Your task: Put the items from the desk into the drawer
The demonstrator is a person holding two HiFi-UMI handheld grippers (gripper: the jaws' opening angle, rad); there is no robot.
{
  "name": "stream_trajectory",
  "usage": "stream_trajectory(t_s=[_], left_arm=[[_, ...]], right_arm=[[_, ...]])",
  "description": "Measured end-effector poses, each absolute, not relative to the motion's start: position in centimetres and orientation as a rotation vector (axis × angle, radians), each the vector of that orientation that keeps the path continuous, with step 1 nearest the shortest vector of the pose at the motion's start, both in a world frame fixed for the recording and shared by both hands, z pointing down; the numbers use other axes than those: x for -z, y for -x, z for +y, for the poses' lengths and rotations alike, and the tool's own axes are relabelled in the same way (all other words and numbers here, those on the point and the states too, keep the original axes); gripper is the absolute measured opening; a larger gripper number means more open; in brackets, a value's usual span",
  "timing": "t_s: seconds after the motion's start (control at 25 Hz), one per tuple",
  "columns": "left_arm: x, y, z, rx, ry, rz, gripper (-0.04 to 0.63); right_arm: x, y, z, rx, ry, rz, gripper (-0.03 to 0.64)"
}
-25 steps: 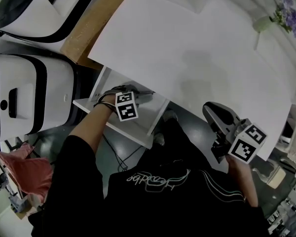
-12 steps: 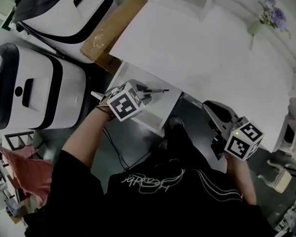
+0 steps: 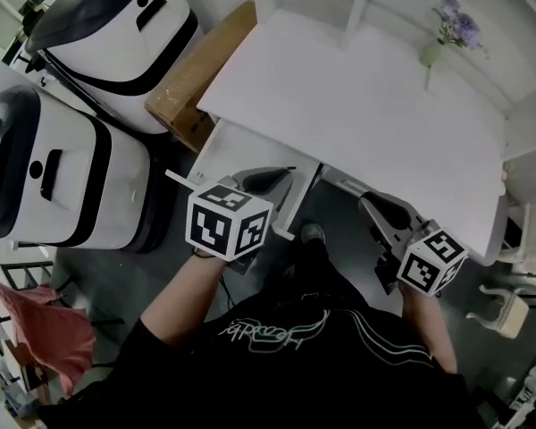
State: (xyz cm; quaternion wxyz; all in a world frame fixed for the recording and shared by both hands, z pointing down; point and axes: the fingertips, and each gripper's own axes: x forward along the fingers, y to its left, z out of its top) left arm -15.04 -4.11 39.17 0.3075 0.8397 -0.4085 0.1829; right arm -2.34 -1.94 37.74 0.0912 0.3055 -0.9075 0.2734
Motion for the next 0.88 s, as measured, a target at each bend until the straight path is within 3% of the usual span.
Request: stream_trajectory(t_s=[0.28, 0.88], left_arm=[[-35.6, 11.3, -2.6, -0.318, -2.235, -1.157, 0.021], [-32.9, 7.9, -1.3, -0.359, -2.336, -1.141, 0.020]], right_arm=[[-37.4, 0.8, -0.5, -0.847, -0.969, -2.696, 0.060], [-34.0, -1.5, 0.9, -0.728, -1.017, -2.760, 0.055]])
